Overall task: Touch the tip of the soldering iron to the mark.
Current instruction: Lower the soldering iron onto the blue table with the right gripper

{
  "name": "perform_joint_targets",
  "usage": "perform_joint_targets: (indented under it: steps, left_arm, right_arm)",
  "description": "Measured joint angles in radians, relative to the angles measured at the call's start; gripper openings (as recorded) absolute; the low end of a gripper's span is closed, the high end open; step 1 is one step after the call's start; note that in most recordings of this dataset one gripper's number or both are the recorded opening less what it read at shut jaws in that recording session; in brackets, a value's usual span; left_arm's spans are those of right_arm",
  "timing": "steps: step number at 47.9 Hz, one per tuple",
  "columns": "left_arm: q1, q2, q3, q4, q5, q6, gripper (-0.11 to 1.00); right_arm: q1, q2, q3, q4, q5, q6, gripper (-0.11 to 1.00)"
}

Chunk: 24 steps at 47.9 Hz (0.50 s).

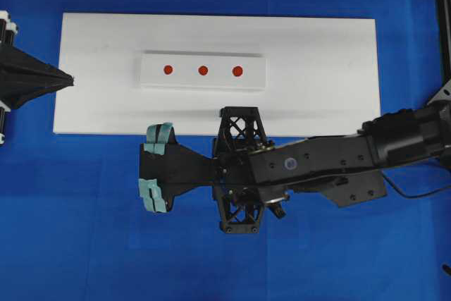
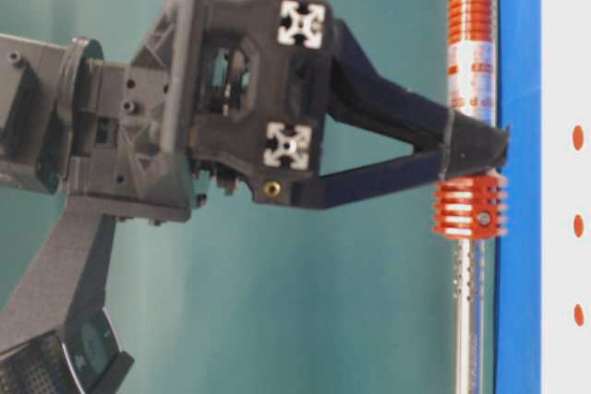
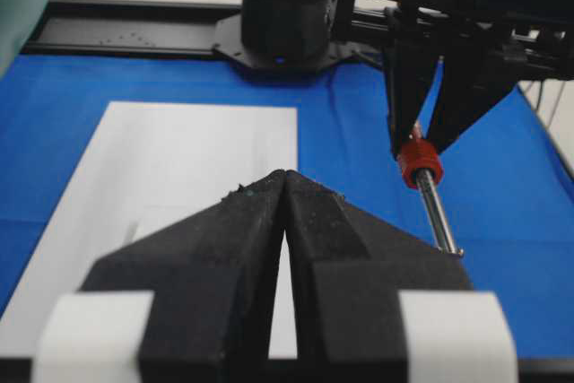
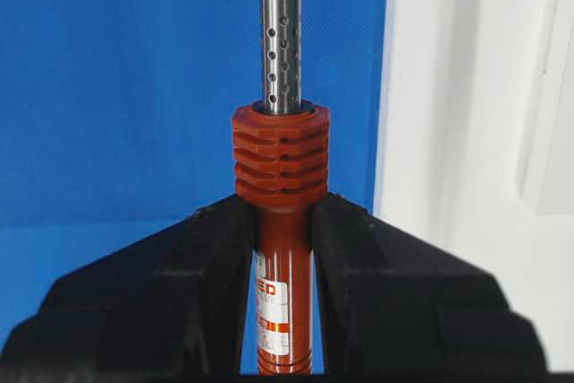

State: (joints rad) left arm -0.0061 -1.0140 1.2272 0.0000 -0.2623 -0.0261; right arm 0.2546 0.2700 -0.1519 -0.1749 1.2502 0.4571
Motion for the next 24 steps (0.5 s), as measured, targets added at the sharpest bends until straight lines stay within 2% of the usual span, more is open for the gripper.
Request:
perform_joint_targets:
  steps: [14, 24]
  left_arm:
    - [0.000, 0.000, 0.000, 0.002, 0.000, 0.000, 0.00]
    - [0.000, 0.000, 0.000, 0.002, 0.000, 0.000, 0.00]
  right_arm:
    - [-0.003, 0.026, 0.005, 0.005, -0.052, 0.003, 0.06]
    - [-0.005, 0.071, 0.058, 0.043, -0.187, 0.005, 0.06]
